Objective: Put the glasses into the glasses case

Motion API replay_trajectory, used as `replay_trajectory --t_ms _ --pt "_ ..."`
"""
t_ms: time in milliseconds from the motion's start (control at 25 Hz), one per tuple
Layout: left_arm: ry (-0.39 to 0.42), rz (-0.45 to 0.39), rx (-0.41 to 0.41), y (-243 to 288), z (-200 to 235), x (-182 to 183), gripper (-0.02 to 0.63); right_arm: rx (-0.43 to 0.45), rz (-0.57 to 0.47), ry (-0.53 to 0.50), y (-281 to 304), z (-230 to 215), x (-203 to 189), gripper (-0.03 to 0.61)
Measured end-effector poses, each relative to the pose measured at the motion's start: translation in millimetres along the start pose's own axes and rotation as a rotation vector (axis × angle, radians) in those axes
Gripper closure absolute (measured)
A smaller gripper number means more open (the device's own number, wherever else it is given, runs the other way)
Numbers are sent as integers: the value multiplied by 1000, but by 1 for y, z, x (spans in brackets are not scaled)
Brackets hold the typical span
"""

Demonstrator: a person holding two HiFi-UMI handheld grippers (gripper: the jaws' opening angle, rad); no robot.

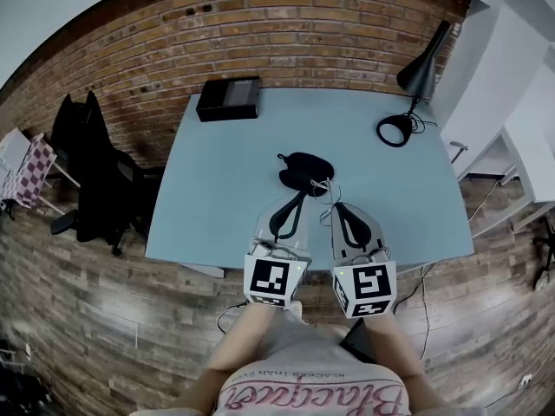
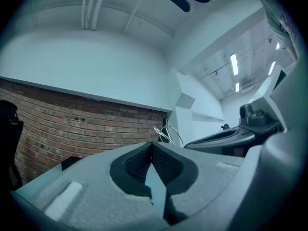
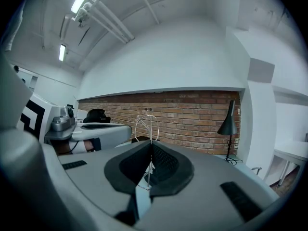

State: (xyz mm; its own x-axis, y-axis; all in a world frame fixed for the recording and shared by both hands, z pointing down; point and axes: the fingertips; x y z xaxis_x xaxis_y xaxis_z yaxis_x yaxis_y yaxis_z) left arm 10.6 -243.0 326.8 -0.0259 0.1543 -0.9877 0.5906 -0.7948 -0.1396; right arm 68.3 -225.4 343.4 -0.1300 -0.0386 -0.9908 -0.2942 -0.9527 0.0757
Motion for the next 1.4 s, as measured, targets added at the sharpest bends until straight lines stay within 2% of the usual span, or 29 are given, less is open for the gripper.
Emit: replay_trajectory --t_ms 280,560,760,1000,1280,1400 --pt "-31 22 -7 34 30 -18 607 -10 41 -33 42 -14 -10 566" --pt "-66 68 20 59 53 -45 607 11 85 -85 84 -29 -22 566" --pt "-69 90 47 85 72 -58 607 84 118 -133 123 -37 -34 566" --pt "-83 120 96 110 98 -77 607 164 215 -197 172 -48 -64 566" --pt "-104 150 115 131 117 -96 607 253 332 -304 216 -55 -101 566" --pt "-90 164 109 137 121 -104 607 294 368 -350 230 -57 -117 566"
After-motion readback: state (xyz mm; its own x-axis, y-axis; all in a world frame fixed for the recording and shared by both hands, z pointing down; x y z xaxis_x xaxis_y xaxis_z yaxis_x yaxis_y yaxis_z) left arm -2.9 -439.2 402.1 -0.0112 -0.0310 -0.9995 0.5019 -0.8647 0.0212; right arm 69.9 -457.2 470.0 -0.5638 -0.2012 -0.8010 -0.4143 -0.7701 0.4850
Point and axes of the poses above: the fingertips, and each gripper's own axes: y forward along the fingers, z to its left, x out of its top, and after that the axes turned 2 degrees about -x, right-handed
